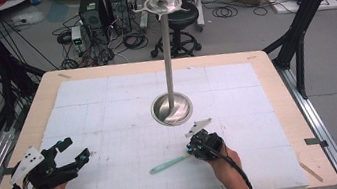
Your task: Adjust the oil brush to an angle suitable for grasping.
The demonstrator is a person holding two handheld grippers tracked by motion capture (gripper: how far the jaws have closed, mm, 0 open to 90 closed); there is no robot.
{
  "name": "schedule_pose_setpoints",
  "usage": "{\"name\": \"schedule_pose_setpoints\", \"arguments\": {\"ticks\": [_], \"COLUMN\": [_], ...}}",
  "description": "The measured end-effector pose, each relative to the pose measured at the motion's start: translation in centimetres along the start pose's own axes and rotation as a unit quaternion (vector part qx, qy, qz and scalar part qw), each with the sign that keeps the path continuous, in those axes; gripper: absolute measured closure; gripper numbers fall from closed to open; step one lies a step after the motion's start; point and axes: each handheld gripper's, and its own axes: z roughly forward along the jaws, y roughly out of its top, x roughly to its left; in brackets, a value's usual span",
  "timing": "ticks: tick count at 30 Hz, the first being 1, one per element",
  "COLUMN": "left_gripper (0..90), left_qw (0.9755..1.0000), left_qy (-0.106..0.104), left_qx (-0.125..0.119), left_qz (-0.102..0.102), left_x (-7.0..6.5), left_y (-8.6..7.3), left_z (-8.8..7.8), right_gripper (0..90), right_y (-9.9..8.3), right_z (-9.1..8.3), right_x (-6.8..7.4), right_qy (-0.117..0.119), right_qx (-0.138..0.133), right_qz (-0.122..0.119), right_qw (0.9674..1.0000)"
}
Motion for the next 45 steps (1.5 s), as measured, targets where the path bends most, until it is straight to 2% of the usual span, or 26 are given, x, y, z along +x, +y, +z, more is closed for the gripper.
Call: {"name": "schedule_pose_setpoints", "arguments": {"ticks": [4,8,11,15,17,22,25,29,32,35,41,45], "left_gripper": [19.5,19.5,19.6,19.5,19.5,19.5,19.5,19.5,19.5,19.5,19.6,19.9], "left_qw": [1.0,1.0,1.0,1.0,1.0,1.0,1.0,1.0,1.0,1.0,1.0,0.9999], "left_qy": [0.0,0.0,0.0,0.001,0.0,0.001,0.001,0.001,0.002,0.002,0.001,0.001], "left_qx": [0.002,0.003,0.003,0.004,0.004,0.005,0.005,0.007,0.008,0.009,0.008,0.011], "left_qz": [0.0,0.0,-0.001,0.003,0.002,0.003,0.003,0.003,0.002,0.002,0.004,0.007], "left_x": [0.0,0.0,-0.1,-0.1,-0.1,0.0,-0.1,0.0,0.0,0.0,-0.1,-0.1], "left_y": [0.0,0.0,-0.1,0.0,-0.1,-0.1,-0.1,-0.1,-0.1,-0.1,-0.1,-0.1], "left_z": [0.1,0.2,0.2,0.1,0.1,0.1,0.1,0.2,0.2,0.2,0.2,0.2], "right_gripper": [89.2,89.2,89.2,89.2,89.2,89.2,89.2,89.1,89.2,89.1,89.1,89.1], "right_y": [-0.8,-0.8,-0.5,-0.3,-0.2,0.3,0.5,0.8,1.3,2.1,3.0,3.2], "right_z": [-0.6,-1.4,-1.5,-0.4,0.0,0.4,0.8,1.6,2.1,2.6,3.4,3.6], "right_x": [0.3,1.2,2.5,4.7,5.3,6.6,7.3,7.5,7.1,6.8,5.6,4.7], "right_qy": [-0.004,0.016,0.041,0.081,0.093,0.132,0.147,0.136,0.125,0.105,0.072,0.048], "right_qx": [-0.007,-0.059,-0.082,-0.085,-0.087,-0.102,-0.091,-0.075,-0.075,-0.071,-0.069,-0.071], "right_qz": [-0.001,0.002,-0.013,-0.043,-0.054,-0.059,-0.073,-0.076,-0.066,-0.065,-0.034,-0.02], "right_qw": [1.0,0.9981,0.9957,0.9922,0.9904,0.9842,0.9822,0.9851,0.9871,0.9898,0.9944,0.9961]}}
